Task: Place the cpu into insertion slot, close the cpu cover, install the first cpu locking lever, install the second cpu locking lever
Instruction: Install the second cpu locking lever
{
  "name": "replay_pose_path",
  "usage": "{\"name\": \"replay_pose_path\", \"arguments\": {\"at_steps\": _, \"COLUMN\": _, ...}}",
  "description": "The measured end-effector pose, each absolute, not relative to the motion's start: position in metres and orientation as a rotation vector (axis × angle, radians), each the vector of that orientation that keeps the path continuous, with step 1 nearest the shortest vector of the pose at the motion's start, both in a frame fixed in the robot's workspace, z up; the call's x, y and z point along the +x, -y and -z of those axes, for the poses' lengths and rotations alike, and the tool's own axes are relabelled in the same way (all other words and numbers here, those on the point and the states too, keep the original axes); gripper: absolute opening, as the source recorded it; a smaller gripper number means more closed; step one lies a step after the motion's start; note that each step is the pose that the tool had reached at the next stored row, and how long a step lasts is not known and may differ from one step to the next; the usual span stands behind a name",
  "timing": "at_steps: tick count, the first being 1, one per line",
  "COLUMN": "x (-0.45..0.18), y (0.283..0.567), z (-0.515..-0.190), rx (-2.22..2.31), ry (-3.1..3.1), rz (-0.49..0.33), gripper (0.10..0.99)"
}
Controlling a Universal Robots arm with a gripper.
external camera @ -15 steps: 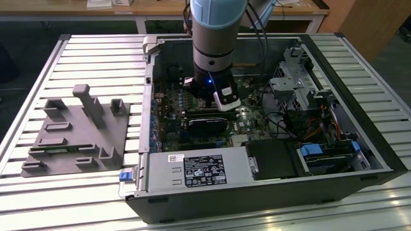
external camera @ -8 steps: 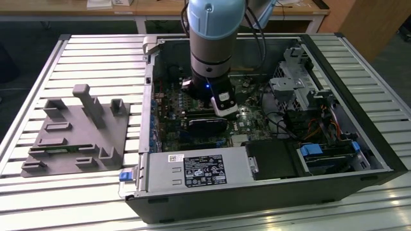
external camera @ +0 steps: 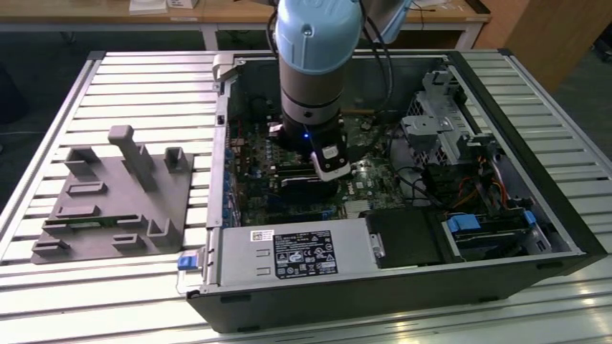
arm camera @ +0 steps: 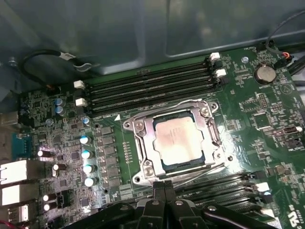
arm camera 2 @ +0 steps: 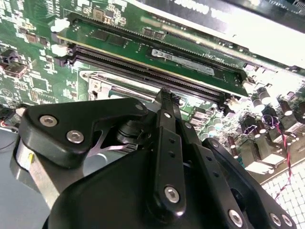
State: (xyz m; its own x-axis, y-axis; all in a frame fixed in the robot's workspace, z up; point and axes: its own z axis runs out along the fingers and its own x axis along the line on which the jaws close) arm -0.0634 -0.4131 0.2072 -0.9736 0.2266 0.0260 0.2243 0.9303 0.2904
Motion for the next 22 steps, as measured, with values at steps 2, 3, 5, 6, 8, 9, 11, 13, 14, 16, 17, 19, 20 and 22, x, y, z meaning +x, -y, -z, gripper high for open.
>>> {"name": "replay_pose_path", "arguments": {"at_steps": 2, "x": -0.066, "y": 0.413, "z": -0.206, "rx": 0.36, "ry": -3.077, "rz": -0.479, "gripper": 0.106}}
{"name": "replay_pose_path", "arguments": {"at_steps": 3, "x": -0.067, "y": 0.413, "z": -0.205, "rx": 0.36, "ry": -3.076, "rz": -0.488, "gripper": 0.106}}
{"name": "replay_pose_path", "arguments": {"at_steps": 5, "x": -0.069, "y": 0.414, "z": -0.203, "rx": 0.36, "ry": -3.075, "rz": -0.504, "gripper": 0.106}}
{"name": "replay_pose_path", "arguments": {"at_steps": 6, "x": -0.07, "y": 0.414, "z": -0.202, "rx": 0.36, "ry": -3.074, "rz": -0.512, "gripper": 0.106}}
{"name": "replay_pose_path", "arguments": {"at_steps": 8, "x": -0.072, "y": 0.414, "z": -0.201, "rx": 0.36, "ry": -3.073, "rz": -0.524, "gripper": 0.106}}
{"name": "replay_pose_path", "arguments": {"at_steps": 9, "x": -0.072, "y": 0.414, "z": -0.199, "rx": 0.36, "ry": -3.073, "rz": -0.528, "gripper": 0.106}}
{"name": "replay_pose_path", "arguments": {"at_steps": 11, "x": -0.073, "y": 0.414, "z": -0.197, "rx": 0.36, "ry": -3.072, "rz": -0.535, "gripper": 0.106}}
{"name": "replay_pose_path", "arguments": {"at_steps": 13, "x": -0.074, "y": 0.414, "z": -0.195, "rx": 0.36, "ry": -3.072, "rz": -0.54, "gripper": 0.106}}
{"name": "replay_pose_path", "arguments": {"at_steps": 14, "x": -0.075, "y": 0.414, "z": -0.194, "rx": 0.36, "ry": -3.071, "rz": -0.543, "gripper": 0.106}}
{"name": "replay_pose_path", "arguments": {"at_steps": 16, "x": -0.077, "y": 0.414, "z": -0.193, "rx": 0.36, "ry": -3.07, "rz": -0.553, "gripper": 0.106}}
{"name": "replay_pose_path", "arguments": {"at_steps": 17, "x": -0.078, "y": 0.414, "z": -0.193, "rx": 0.36, "ry": -3.07, "rz": -0.557, "gripper": 0.106}}
{"name": "replay_pose_path", "arguments": {"at_steps": 19, "x": -0.079, "y": 0.414, "z": -0.191, "rx": 0.36, "ry": -3.069, "rz": -0.567, "gripper": 0.106}}
{"name": "replay_pose_path", "arguments": {"at_steps": 20, "x": -0.079, "y": 0.414, "z": -0.191, "rx": 0.36, "ry": -3.068, "rz": -0.573, "gripper": 0.106}}
{"name": "replay_pose_path", "arguments": {"at_steps": 22, "x": -0.08, "y": 0.414, "z": -0.189, "rx": 0.361, "ry": -3.067, "rz": -0.583, "gripper": 0.106}}
